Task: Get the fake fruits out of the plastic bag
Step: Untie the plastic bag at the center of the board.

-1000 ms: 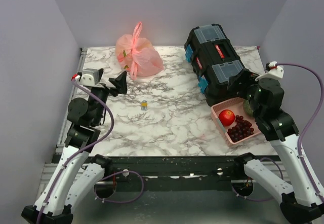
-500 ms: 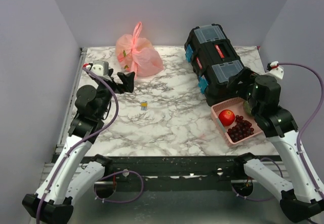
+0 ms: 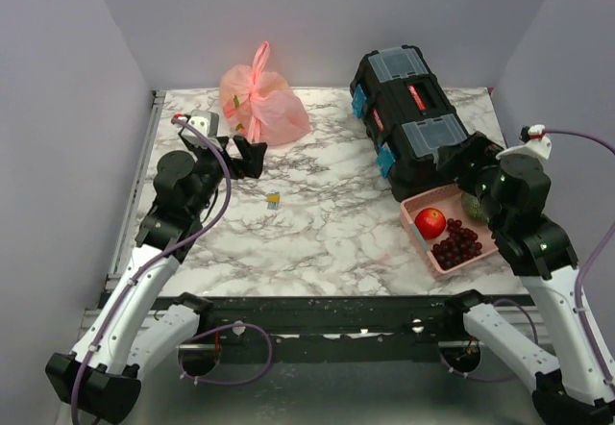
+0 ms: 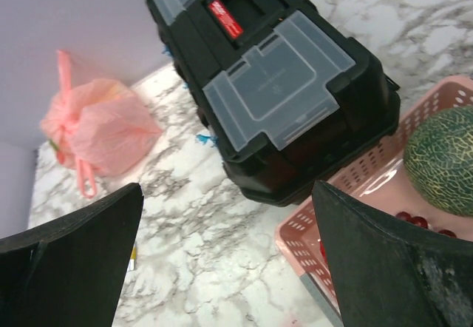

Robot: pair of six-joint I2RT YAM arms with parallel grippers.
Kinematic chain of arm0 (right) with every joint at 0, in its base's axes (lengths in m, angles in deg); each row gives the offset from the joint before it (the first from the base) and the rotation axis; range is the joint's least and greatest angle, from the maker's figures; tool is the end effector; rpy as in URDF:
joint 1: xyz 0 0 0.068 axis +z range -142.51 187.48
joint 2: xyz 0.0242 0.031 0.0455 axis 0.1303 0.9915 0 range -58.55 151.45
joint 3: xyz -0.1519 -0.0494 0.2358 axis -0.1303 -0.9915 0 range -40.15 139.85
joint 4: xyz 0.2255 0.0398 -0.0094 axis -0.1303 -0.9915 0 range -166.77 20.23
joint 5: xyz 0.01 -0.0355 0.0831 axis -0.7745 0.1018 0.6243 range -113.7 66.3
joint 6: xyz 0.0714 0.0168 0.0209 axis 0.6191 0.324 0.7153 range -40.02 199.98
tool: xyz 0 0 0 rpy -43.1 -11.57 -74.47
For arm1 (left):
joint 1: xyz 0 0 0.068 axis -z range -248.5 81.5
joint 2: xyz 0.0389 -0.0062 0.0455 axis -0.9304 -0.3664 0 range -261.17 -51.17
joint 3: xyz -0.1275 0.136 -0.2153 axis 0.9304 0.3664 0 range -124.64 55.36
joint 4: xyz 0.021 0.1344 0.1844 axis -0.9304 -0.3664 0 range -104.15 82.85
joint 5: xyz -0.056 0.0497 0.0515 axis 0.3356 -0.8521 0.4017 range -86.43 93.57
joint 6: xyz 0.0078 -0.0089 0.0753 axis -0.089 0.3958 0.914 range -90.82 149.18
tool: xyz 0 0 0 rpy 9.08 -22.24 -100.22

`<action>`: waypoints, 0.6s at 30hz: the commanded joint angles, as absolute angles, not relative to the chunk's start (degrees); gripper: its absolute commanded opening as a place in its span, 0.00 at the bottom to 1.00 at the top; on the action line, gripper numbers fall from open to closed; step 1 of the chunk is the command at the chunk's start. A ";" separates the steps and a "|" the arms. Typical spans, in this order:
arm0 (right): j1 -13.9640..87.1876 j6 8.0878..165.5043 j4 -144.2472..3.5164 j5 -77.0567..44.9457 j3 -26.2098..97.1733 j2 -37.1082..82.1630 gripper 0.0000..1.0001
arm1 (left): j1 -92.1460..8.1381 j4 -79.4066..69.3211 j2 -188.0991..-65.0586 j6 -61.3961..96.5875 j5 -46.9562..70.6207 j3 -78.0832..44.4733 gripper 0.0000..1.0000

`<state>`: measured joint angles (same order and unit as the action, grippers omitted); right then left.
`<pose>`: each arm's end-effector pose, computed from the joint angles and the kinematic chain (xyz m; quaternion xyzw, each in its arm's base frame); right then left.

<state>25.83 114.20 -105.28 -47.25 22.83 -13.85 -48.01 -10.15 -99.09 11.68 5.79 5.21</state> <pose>0.1329 0.0169 0.3914 0.2288 0.7638 0.1098 0.5935 0.1687 -0.0657 0.3849 0.0322 0.7111 -0.2416 0.6595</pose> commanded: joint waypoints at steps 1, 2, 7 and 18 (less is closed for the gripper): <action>25.60 111.95 -99.07 -38.73 22.36 -14.14 1.00 | -47.67 -11.46 -99.98 9.87 9.14 2.84 0.99; 25.65 111.37 -99.12 -36.53 23.45 -12.05 1.00 | -47.67 -11.74 -100.40 9.63 9.39 2.66 0.99; 25.60 113.33 -100.33 -27.50 31.55 1.15 1.00 | -47.75 -12.95 -102.31 9.14 10.35 1.59 0.99; 45.70 114.20 -99.22 -39.50 48.78 26.14 1.00 | -48.99 -19.05 -107.68 8.11 9.02 -2.57 0.99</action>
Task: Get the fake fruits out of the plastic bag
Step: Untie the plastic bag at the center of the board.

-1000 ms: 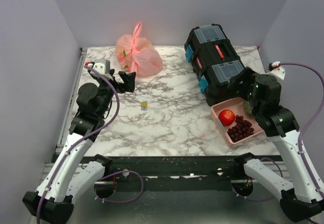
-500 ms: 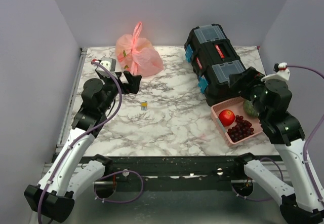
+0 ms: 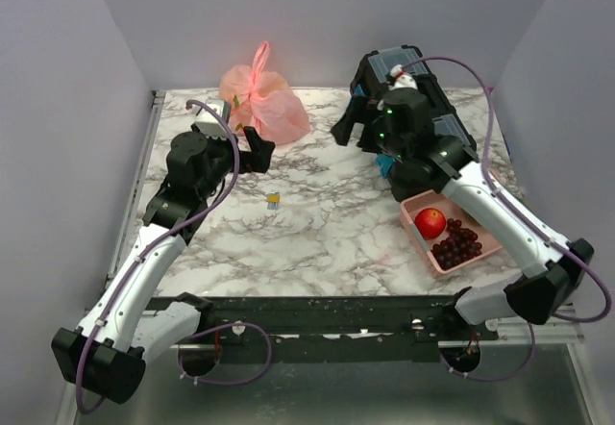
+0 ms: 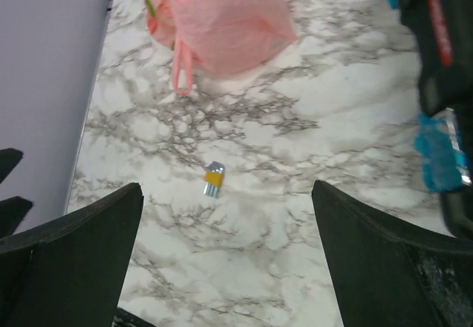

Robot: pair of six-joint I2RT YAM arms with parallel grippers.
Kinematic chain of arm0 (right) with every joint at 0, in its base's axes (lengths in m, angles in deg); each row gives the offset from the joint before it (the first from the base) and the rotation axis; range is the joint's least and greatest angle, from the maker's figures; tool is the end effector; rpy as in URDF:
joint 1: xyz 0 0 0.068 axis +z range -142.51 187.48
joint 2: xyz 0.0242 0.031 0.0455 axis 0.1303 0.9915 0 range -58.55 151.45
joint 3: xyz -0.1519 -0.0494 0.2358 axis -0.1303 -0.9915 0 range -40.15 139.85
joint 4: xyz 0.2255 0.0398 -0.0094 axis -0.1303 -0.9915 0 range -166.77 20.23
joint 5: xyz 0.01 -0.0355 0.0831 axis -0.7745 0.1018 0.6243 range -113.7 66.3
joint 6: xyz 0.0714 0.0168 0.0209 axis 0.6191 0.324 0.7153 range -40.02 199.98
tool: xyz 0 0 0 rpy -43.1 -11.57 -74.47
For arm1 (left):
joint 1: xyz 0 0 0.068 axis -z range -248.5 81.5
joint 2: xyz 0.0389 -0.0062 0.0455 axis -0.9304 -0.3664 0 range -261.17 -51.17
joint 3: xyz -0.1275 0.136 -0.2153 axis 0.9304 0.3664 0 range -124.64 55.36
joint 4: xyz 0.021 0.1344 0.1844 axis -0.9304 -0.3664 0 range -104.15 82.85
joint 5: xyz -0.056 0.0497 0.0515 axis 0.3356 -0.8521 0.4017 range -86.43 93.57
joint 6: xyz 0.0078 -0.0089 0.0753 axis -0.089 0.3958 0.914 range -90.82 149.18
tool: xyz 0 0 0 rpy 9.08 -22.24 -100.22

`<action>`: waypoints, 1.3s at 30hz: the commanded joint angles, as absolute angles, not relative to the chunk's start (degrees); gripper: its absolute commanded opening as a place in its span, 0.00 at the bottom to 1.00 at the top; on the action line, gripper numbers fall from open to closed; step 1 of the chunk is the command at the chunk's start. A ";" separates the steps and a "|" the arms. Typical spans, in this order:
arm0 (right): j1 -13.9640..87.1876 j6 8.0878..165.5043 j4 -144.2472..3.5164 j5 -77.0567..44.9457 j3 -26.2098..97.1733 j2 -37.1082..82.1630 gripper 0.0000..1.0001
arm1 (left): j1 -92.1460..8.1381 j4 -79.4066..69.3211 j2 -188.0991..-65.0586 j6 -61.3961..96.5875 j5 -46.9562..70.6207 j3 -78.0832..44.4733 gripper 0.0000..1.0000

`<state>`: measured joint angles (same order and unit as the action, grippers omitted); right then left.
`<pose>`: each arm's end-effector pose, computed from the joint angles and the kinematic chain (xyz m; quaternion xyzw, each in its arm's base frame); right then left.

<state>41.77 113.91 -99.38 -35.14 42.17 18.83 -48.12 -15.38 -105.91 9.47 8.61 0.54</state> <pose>0.2457 0.1520 0.4038 0.0512 0.8378 0.2317 0.4917 0.1925 -0.0776 0.3799 0.0333 0.7546 -0.2556 0.6034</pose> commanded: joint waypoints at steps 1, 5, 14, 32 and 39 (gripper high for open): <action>45.95 114.58 -100.18 -39.52 50.92 28.84 1.00 | -49.67 -19.82 -108.18 7.24 8.89 -2.93 0.99; 47.27 114.26 -95.40 -43.46 52.13 37.25 1.00 | -53.75 -20.60 -109.56 1.92 11.32 -3.43 0.99; 48.34 116.80 -68.72 -42.26 52.70 54.55 1.00 | -62.49 -18.38 -114.08 -6.00 26.53 -3.64 0.99; 48.64 110.85 -60.77 -42.87 82.88 87.85 0.94 | -64.50 -15.13 -116.12 -5.88 35.25 -3.94 0.99; 48.62 108.26 -60.04 -43.40 84.87 90.24 0.45 | -64.55 -14.79 -116.97 -6.24 36.11 -3.85 0.99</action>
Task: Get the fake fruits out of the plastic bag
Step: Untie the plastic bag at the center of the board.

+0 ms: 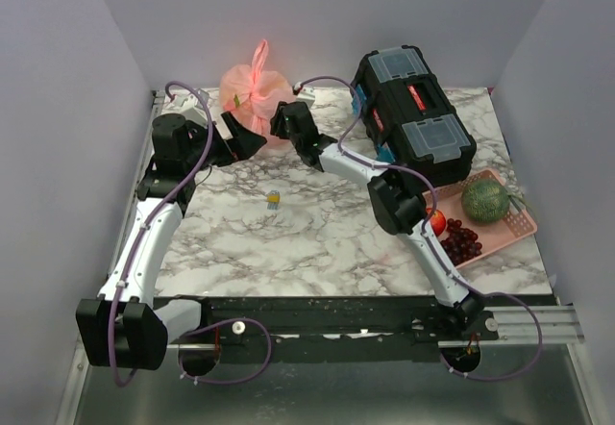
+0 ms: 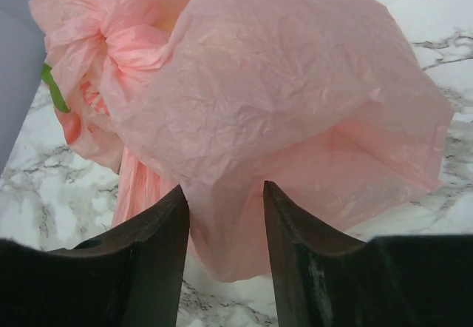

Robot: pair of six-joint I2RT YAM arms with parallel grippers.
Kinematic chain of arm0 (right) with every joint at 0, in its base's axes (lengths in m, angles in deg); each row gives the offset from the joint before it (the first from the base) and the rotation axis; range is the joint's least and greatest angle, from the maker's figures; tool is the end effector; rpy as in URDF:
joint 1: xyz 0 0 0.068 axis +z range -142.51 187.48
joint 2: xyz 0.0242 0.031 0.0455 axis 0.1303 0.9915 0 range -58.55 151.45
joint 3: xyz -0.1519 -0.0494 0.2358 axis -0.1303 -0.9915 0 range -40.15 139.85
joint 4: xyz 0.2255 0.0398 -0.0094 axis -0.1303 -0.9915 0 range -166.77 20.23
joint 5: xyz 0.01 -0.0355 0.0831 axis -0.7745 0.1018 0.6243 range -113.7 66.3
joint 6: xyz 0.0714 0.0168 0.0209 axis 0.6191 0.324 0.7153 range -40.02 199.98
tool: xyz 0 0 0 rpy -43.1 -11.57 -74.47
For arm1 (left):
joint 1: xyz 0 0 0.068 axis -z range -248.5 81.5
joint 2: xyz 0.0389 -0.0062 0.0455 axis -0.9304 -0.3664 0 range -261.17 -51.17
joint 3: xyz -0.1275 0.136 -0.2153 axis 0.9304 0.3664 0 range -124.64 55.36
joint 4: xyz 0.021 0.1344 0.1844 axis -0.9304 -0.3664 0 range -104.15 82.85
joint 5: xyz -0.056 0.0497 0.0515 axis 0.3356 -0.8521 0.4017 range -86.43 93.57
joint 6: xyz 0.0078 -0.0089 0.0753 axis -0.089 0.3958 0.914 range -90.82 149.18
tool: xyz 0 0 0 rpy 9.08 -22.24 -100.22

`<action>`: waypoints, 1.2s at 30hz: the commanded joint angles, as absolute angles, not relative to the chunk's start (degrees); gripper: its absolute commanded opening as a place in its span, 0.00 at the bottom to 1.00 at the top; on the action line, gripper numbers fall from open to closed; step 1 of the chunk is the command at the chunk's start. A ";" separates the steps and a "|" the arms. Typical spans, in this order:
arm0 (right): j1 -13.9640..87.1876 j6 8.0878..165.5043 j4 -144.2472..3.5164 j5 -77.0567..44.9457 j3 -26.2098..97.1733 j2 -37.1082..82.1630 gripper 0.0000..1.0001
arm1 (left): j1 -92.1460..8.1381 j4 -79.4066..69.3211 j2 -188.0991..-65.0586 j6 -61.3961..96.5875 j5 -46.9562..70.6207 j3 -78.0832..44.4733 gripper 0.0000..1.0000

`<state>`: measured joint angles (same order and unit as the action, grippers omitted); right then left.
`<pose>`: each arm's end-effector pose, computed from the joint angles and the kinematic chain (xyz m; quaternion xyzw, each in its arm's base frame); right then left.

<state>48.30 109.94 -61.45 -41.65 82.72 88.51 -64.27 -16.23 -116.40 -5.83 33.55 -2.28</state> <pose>0.4660 0.3762 0.1953 0.0191 0.7935 0.2433 0.5575 0.2419 -0.0503 0.3589 -0.0567 0.7880 -0.3891 0.4737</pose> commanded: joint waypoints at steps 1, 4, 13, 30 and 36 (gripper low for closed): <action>48.57 108.36 -60.39 -42.63 84.45 89.83 0.40 | -64.55 -14.80 -117.00 -6.24 36.13 -3.93 0.99; 48.63 109.52 -60.57 -39.81 80.18 86.64 0.26 | -64.53 -14.79 -117.18 -6.24 36.33 -4.04 0.99; 48.70 111.74 -59.48 -24.78 54.57 68.76 0.07 | -64.55 -13.87 -117.72 -6.15 37.82 -3.83 0.97; 48.64 113.18 -55.67 -8.22 0.40 31.00 0.01 | -50.39 -33.80 -125.82 6.49 30.66 -14.95 0.92; 48.70 112.57 -58.17 -6.80 -8.17 19.18 0.01 | -46.10 -45.43 -129.44 16.91 22.78 -21.37 0.90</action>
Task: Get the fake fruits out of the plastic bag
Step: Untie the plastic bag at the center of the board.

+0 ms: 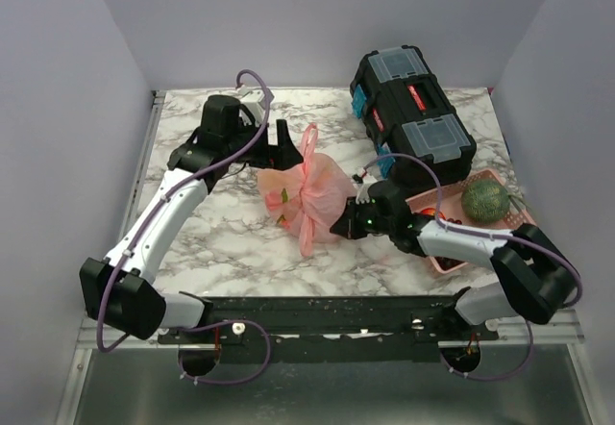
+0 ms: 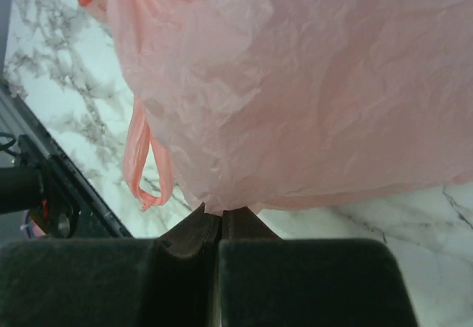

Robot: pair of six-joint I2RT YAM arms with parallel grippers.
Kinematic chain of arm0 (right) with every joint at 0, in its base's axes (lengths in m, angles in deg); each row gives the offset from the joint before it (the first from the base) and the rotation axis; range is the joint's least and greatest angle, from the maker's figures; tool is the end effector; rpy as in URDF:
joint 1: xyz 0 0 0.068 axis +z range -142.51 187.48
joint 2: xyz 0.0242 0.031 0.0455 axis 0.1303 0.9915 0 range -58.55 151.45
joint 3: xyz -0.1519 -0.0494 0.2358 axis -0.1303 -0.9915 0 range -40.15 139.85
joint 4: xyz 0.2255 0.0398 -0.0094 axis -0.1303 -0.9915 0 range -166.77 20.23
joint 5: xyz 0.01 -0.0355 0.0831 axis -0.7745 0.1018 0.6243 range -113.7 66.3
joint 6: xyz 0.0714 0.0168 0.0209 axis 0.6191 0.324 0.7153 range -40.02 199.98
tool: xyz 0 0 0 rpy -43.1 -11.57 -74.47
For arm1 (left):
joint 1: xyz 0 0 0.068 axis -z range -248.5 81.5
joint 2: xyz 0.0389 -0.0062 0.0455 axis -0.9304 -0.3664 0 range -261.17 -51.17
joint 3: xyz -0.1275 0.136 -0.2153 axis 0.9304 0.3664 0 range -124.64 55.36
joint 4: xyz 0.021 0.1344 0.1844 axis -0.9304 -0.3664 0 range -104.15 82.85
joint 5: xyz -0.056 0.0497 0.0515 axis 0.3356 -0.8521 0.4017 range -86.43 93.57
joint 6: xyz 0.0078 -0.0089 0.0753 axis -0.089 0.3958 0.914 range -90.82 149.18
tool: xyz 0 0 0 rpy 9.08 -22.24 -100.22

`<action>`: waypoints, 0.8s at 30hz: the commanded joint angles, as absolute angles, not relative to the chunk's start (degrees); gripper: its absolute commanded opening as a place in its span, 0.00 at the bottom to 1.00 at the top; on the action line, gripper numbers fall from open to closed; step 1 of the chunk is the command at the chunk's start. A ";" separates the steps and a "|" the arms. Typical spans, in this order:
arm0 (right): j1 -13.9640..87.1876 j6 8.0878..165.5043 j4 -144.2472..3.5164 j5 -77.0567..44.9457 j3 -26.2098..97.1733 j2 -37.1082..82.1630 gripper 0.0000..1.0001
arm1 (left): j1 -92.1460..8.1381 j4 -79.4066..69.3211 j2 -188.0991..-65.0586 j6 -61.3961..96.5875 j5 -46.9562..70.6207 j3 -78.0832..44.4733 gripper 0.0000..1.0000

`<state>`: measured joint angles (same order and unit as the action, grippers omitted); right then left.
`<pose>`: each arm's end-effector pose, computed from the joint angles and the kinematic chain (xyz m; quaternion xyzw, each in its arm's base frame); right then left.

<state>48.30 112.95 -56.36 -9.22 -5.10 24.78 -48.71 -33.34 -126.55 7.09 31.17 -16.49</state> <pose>0.2048 0.1983 0.1930 -0.1183 0.8734 0.3649 0.3001 0.2511 -0.1222 0.3628 0.1030 0.8421 -0.3670 0.3817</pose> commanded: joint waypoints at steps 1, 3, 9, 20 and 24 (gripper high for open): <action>48.70 112.11 -59.26 -6.84 -8.38 18.18 0.01 | -44.97 -47.30 -130.79 18.36 21.38 -22.65 0.88; 48.64 111.84 -60.88 -7.63 -8.94 16.49 0.01 | -42.52 -49.28 -133.24 21.51 19.16 -24.48 0.83; 48.65 113.27 -59.29 -7.45 -10.73 15.01 0.01 | -35.94 -48.47 -136.55 26.50 12.31 -22.83 0.70; 48.66 113.47 -57.93 -4.38 -11.55 13.56 0.01 | -31.38 -48.10 -138.62 25.48 7.24 -22.35 0.65; 48.70 113.10 -58.17 -4.24 -11.25 14.45 0.01 | -31.37 -46.79 -138.91 25.22 7.72 -21.45 0.64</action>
<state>48.37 113.17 -58.31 -6.42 -10.90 14.57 -31.62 -47.75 -138.22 24.90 9.29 -22.20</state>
